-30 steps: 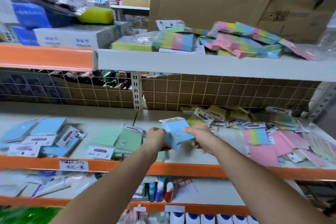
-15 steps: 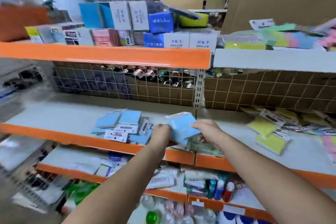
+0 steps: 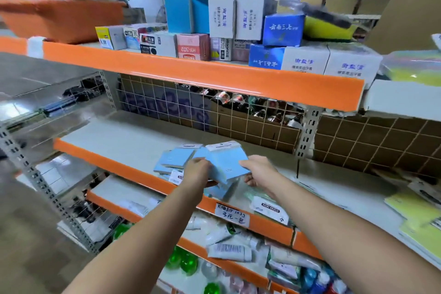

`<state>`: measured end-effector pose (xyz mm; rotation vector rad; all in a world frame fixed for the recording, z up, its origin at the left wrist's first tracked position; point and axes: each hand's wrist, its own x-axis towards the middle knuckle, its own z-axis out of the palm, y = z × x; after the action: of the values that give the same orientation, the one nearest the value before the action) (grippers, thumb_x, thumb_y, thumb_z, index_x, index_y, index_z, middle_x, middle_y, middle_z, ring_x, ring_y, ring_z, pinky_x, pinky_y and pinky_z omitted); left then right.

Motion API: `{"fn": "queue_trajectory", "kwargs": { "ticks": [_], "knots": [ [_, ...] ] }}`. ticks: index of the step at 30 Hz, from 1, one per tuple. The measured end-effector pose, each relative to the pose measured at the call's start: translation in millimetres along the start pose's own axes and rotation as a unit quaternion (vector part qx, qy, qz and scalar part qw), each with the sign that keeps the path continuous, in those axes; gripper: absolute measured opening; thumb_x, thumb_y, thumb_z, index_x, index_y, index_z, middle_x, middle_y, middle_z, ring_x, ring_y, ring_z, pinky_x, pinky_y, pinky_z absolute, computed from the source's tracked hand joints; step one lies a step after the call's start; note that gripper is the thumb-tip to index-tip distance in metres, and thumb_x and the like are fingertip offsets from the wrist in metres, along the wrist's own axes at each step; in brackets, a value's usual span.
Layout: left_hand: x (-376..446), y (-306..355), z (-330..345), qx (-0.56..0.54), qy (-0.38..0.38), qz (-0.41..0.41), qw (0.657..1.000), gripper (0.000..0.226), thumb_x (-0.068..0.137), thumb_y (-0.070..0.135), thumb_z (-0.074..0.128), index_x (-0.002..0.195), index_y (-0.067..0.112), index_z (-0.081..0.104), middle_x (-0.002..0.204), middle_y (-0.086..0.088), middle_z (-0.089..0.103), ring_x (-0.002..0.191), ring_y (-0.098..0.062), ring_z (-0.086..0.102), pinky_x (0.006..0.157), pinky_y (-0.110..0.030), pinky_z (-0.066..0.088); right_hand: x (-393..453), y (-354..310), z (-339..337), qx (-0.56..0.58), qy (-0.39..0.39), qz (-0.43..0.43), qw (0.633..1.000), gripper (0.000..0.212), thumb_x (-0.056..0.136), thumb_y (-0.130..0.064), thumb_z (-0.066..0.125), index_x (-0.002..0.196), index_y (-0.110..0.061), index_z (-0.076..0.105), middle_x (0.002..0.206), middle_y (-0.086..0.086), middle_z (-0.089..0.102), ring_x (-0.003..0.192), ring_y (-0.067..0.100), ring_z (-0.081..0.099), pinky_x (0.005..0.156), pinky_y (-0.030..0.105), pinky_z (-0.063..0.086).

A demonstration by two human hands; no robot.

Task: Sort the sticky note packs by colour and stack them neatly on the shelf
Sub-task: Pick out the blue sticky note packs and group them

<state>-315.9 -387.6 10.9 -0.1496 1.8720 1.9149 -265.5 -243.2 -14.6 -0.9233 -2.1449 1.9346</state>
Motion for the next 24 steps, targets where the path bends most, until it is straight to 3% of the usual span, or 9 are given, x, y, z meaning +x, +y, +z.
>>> {"fn": "queue_trajectory", "kwargs": {
  "ticks": [3, 7, 9, 11, 13, 16, 20, 24],
  "knots": [
    [16, 5, -4, -0.015, 0.035, 0.01, 0.999, 0.027, 0.089, -0.008, 0.042, 0.07, 0.009, 0.048, 0.072, -0.012, 0.049, 0.072, -0.028, 0.054, 0.069, -0.032, 0.048, 17, -6, 12, 0.03, -0.009, 0.016, 0.999, 0.01, 0.093, -0.008, 0.052, 0.084, -0.01, 0.056, 0.06, 0.009, 0.056, 0.036, 0.011, 0.05, 0.037, 0.017, 0.037],
    [38, 7, -19, -0.021, 0.063, 0.005, 0.998, 0.018, 0.091, -0.004, 0.044, 0.08, 0.008, 0.052, 0.086, -0.014, 0.055, 0.069, -0.026, 0.056, 0.059, -0.027, 0.048, 33, -11, 26, 0.065, -0.025, 0.026, 0.997, 0.01, 0.095, -0.003, 0.049, 0.087, -0.008, 0.053, 0.065, 0.011, 0.055, 0.036, 0.011, 0.051, 0.037, 0.02, 0.042],
    [52, 4, -30, -0.025, 0.088, -0.007, 0.996, 0.015, 0.087, -0.003, 0.044, 0.08, 0.006, 0.054, 0.086, -0.019, 0.058, 0.077, -0.032, 0.058, 0.065, -0.03, 0.05, 38, -11, 35, 0.071, -0.017, 0.033, 0.997, 0.008, 0.095, -0.002, 0.048, 0.091, -0.008, 0.052, 0.067, 0.012, 0.056, 0.034, 0.01, 0.05, 0.036, 0.019, 0.042],
    [68, 4, -40, -0.019, 0.107, -0.011, 0.994, 0.015, 0.08, -0.001, 0.047, 0.088, 0.0, 0.06, 0.09, -0.022, 0.062, 0.086, -0.039, 0.063, 0.08, -0.042, 0.055, 43, -12, 43, 0.073, -0.009, 0.04, 0.996, 0.008, 0.096, -0.003, 0.048, 0.091, -0.009, 0.052, 0.071, 0.012, 0.057, 0.032, 0.008, 0.05, 0.035, 0.018, 0.042],
    [76, 8, -49, -0.013, 0.103, 0.002, 0.995, 0.016, 0.082, -0.003, 0.046, 0.09, -0.005, 0.06, 0.081, -0.019, 0.058, 0.084, -0.04, 0.062, 0.078, -0.046, 0.056, 46, -13, 52, 0.075, -0.002, 0.045, 0.996, 0.007, 0.097, -0.004, 0.048, 0.094, -0.008, 0.053, 0.075, 0.014, 0.061, 0.033, 0.006, 0.051, 0.035, 0.018, 0.043],
    [82, 16, -62, -0.008, 0.097, 0.012, 0.995, 0.019, 0.086, -0.006, 0.041, 0.073, 0.002, 0.052, 0.08, -0.016, 0.052, 0.076, -0.034, 0.053, 0.068, -0.038, 0.052, 48, -13, 63, 0.081, 0.014, 0.044, 0.996, 0.013, 0.097, -0.003, 0.045, 0.108, -0.008, 0.052, 0.08, 0.016, 0.063, 0.04, 0.009, 0.054, 0.039, 0.02, 0.045],
    [101, 21, -80, 0.007, 0.066, 0.012, 0.998, 0.025, 0.087, -0.002, 0.039, 0.105, 0.002, 0.055, 0.096, -0.017, 0.055, 0.098, -0.041, 0.058, 0.089, -0.047, 0.053, 45, -16, 80, 0.099, 0.043, 0.042, 0.993, 0.021, 0.097, 0.0, 0.042, 0.116, -0.004, 0.051, 0.089, 0.018, 0.063, 0.055, 0.016, 0.055, 0.049, 0.024, 0.049],
    [123, 25, -97, 0.042, 0.036, 0.009, 0.998, 0.026, 0.087, -0.002, 0.04, 0.109, 0.004, 0.052, 0.11, -0.019, 0.054, 0.104, -0.042, 0.057, 0.087, -0.054, 0.054, 44, -21, 101, 0.11, 0.107, 0.04, 0.987, 0.018, 0.097, 0.002, 0.043, 0.112, -0.006, 0.05, 0.091, 0.018, 0.062, 0.055, 0.017, 0.057, 0.049, 0.023, 0.052]
  ]
}}
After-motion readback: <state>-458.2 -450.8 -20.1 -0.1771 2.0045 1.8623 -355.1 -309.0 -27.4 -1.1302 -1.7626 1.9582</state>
